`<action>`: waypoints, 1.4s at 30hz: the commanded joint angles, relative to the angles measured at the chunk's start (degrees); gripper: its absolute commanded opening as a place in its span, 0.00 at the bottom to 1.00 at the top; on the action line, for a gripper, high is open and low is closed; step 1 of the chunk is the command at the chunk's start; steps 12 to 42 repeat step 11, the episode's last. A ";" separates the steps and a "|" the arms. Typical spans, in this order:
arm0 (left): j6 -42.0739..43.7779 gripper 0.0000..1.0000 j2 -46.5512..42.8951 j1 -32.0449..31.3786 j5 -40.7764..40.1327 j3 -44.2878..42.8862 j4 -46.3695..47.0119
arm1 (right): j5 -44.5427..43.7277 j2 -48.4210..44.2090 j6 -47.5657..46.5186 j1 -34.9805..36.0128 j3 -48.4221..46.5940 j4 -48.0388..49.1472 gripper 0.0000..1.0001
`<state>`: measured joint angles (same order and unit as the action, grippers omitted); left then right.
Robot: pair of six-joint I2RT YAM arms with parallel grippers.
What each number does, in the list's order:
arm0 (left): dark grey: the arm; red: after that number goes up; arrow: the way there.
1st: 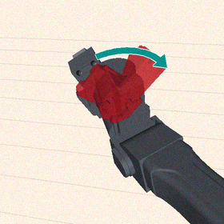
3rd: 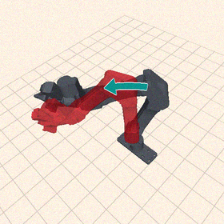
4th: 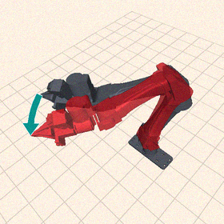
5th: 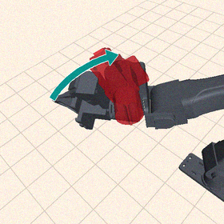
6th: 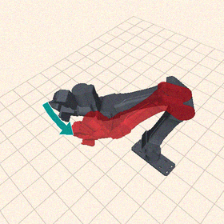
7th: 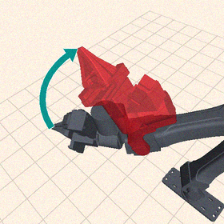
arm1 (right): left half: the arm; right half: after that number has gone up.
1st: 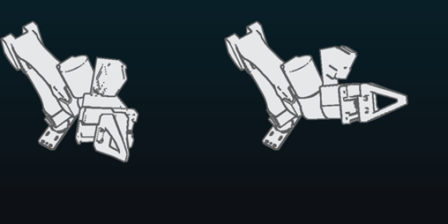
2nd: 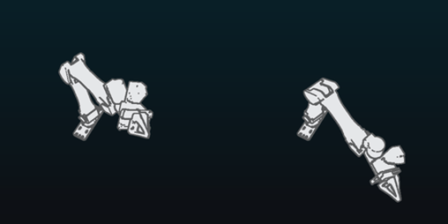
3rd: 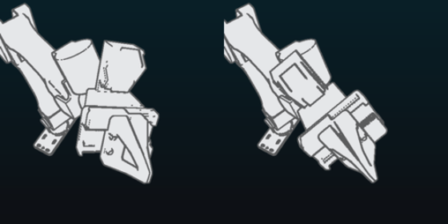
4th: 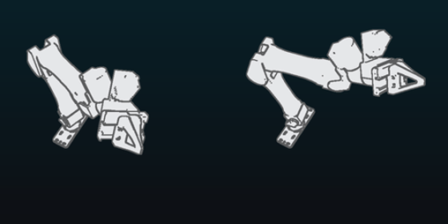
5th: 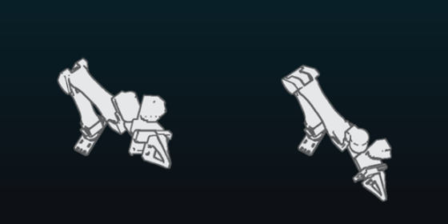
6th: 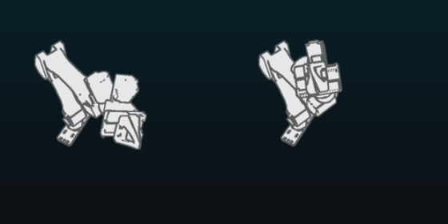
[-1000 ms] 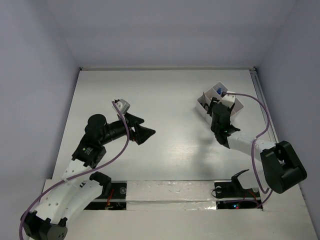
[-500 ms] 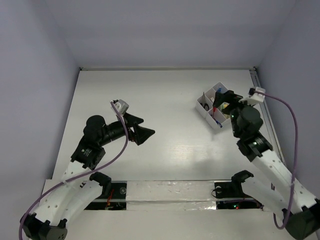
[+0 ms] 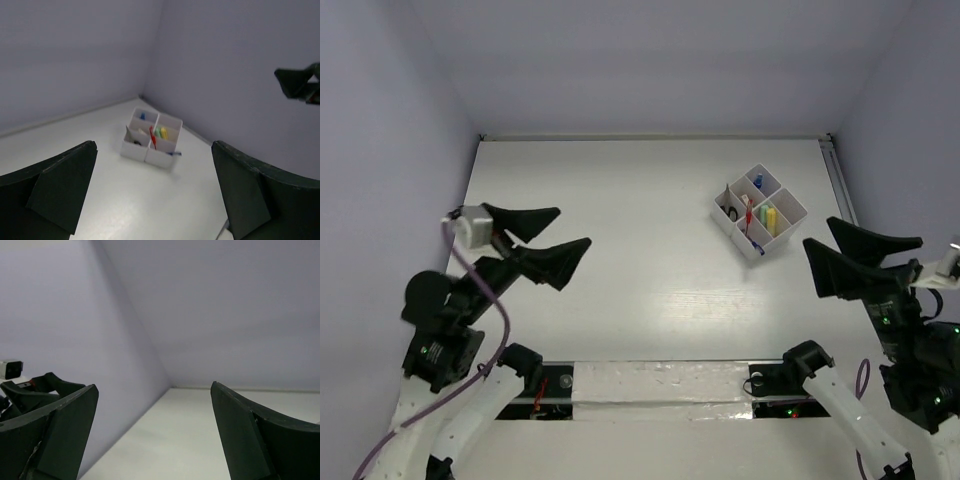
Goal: Sort the stationery into containers
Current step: Reset both arms
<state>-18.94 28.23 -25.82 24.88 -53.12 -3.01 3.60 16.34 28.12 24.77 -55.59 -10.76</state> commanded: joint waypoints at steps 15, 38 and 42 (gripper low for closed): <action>1.01 0.99 -4.59 -0.10 -11.26 -4.53 -1.47 | -1.40 -3.16 -0.17 -0.25 3.04 -5.58 1.00; 1.01 0.99 -4.59 -0.10 -11.26 -4.53 -1.47 | -1.40 -3.16 -0.17 -0.25 3.04 -5.58 1.00; 1.01 0.99 -4.59 -0.10 -11.26 -4.53 -1.47 | -1.40 -3.16 -0.17 -0.25 3.04 -5.58 1.00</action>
